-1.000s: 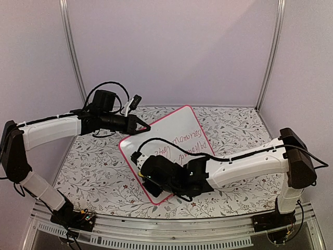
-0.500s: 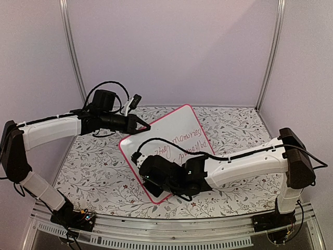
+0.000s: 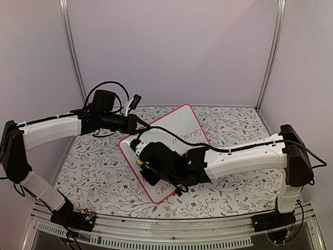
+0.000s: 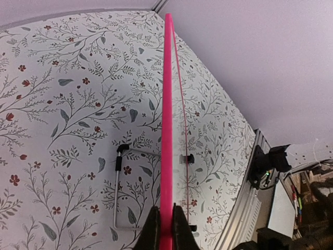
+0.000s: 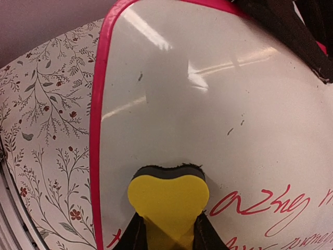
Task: Erase the whiteboard
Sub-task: Erase the whiteboard at the center of the board.
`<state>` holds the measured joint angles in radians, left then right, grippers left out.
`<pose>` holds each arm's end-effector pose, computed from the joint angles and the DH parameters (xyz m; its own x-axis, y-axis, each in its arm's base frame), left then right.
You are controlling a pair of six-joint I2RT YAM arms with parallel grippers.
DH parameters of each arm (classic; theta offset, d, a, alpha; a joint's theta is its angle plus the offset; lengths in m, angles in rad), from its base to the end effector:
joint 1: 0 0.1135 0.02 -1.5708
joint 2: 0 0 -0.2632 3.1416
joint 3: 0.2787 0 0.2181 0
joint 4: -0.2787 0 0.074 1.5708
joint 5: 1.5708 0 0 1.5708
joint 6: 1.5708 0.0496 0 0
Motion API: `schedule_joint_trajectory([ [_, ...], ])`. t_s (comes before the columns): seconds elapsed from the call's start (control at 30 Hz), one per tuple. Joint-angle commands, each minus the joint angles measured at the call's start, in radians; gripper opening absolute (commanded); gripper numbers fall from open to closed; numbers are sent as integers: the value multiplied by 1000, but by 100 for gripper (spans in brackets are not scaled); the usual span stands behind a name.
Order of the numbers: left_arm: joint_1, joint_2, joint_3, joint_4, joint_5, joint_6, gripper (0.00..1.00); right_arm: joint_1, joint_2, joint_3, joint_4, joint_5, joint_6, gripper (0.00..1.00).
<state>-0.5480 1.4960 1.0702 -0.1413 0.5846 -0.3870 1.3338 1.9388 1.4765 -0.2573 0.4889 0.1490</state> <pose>0.2532 -0.1866 0.2820 -0.7385 0.0821 -0.6692 0.5972 0.5402 -0.5929 0.1207 0.4006 0.2416 -0.2681 -0.5518 -0.7897 -0.7437 0.6396 -0.1945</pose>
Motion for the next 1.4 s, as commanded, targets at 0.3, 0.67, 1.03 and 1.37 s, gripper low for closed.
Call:
schedule_joint_trajectory([
  [0.3,-31,7,-13,17,-37,36,0,-22,-74,-270,-35,-23,185,24],
  [0.67,-33,2,-15,16,-42,38,0,-50,-4,-61,-4,48,71,24],
  [1.03,-32,3,-14,17,-42,38,0,-90,14,-42,-11,50,24,25],
  [1.37,-34,11,-13,17,-33,35,0,-87,-97,-289,-5,15,166,24],
])
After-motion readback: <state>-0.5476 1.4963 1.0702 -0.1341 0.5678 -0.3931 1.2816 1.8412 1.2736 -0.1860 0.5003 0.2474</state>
